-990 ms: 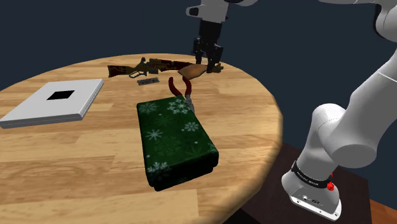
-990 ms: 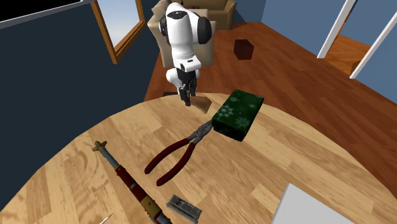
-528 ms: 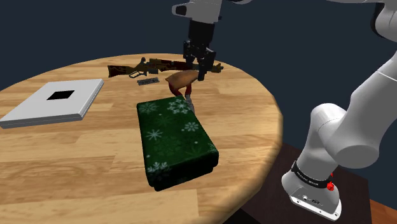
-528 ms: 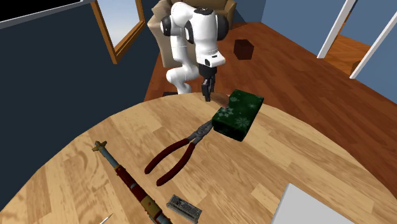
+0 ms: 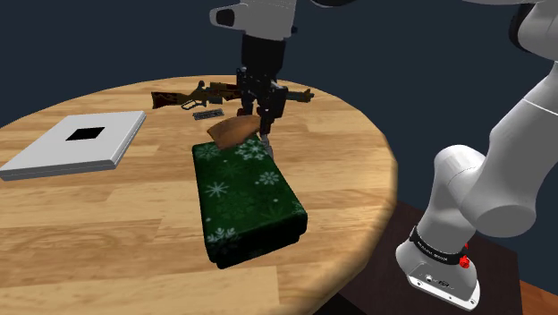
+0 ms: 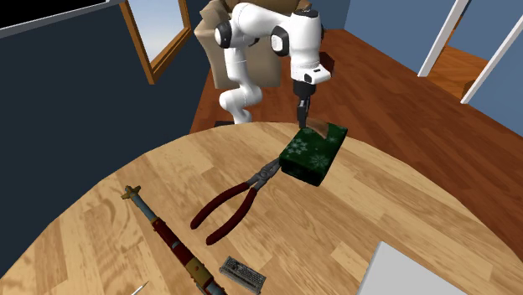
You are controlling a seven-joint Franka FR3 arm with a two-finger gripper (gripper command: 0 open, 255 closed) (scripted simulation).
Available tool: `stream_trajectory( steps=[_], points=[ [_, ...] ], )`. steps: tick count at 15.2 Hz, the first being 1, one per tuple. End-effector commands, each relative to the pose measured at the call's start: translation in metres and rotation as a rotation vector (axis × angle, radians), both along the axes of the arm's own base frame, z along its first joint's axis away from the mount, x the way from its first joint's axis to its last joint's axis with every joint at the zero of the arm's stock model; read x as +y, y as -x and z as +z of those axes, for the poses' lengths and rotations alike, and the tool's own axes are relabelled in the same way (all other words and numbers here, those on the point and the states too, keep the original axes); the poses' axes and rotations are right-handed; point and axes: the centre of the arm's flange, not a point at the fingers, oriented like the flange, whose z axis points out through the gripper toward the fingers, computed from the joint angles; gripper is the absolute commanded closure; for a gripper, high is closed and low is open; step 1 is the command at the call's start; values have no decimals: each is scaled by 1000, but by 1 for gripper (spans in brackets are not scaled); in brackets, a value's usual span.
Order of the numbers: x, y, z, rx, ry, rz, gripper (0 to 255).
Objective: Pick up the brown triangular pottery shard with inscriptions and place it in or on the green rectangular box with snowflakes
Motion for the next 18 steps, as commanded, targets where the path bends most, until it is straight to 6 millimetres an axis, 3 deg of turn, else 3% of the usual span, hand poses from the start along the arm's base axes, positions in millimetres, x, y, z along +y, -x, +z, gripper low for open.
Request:
stream_trajectory(
  steps=[1,16,18],
  points=[
    [24,11,0,0,-1,-1,255],
    [29,12,-77,0,-1,-1,255],
    [29,12,-77,0,-1,-1,255]
  ],
)
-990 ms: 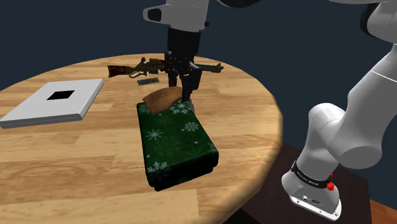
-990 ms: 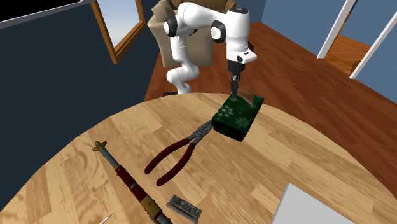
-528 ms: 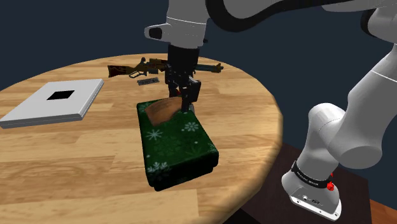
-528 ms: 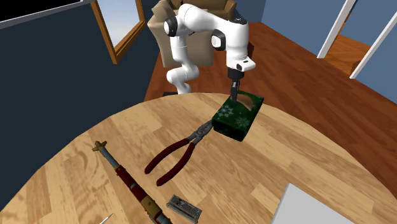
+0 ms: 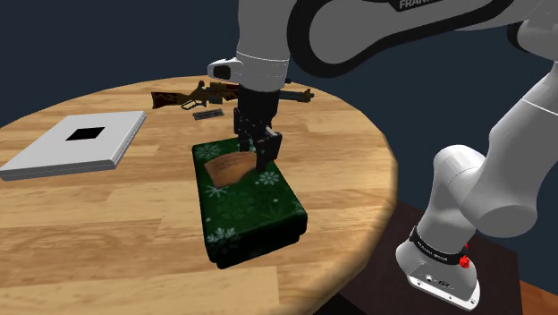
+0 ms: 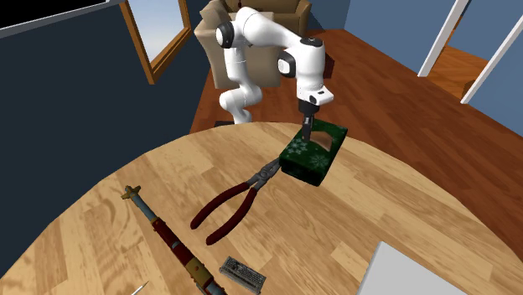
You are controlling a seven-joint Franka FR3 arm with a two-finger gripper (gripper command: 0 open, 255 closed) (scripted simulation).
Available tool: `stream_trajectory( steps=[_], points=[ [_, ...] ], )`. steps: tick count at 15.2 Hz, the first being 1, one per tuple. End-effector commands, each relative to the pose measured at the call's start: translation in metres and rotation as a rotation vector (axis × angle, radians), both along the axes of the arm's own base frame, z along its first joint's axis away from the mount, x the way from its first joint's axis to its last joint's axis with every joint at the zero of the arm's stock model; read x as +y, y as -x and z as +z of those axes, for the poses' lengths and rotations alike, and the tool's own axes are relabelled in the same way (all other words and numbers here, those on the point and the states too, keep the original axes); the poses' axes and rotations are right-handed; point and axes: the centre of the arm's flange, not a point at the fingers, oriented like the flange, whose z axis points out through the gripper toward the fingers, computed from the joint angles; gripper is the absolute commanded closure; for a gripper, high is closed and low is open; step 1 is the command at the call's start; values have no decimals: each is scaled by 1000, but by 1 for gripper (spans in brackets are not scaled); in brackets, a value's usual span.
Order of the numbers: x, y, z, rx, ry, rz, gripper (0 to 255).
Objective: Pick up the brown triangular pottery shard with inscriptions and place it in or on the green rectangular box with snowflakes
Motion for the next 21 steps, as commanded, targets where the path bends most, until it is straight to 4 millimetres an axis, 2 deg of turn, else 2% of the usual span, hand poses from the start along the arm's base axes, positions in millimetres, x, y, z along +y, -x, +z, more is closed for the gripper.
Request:
stream_trajectory(
  steps=[1,6,7,12,16,21],
  points=[
    [1,0,-2,-1,0,0,255],
    [1,0,-2,-1,0,0,255],
    [1,0,-2,-1,0,0,0],
    [1,0,-2,-1,0,0,0],
    [-5,4,48,-1,0,0,0],
    [-5,4,48,-1,0,0,0]
  ],
)
